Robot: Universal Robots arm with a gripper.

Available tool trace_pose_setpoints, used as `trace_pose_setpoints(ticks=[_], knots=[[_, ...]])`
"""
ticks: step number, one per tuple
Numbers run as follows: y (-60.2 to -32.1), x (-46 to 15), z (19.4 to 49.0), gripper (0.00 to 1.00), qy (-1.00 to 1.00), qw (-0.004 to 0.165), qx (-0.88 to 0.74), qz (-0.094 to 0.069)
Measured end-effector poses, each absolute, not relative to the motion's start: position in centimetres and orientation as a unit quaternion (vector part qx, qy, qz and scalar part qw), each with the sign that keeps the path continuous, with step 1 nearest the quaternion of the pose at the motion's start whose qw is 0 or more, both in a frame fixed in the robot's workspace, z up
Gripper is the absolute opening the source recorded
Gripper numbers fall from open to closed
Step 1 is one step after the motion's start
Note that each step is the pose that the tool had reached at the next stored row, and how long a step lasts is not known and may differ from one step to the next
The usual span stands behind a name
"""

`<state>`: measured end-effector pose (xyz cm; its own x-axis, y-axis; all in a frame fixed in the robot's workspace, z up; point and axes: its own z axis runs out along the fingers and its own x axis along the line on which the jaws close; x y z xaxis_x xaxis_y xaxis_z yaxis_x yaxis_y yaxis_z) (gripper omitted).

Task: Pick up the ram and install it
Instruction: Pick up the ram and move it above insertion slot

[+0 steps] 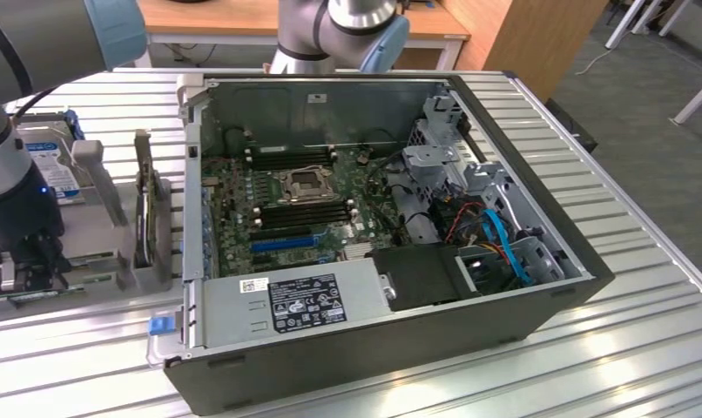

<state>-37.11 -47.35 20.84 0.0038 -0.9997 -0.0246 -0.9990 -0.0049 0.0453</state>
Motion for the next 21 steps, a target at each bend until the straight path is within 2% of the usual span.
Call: trace_pose_setpoints(ticks=[21], knots=[[-47.64, -36.93, 20.79, 0.29, -0.705, 0.007, 0.708, -0.025]])
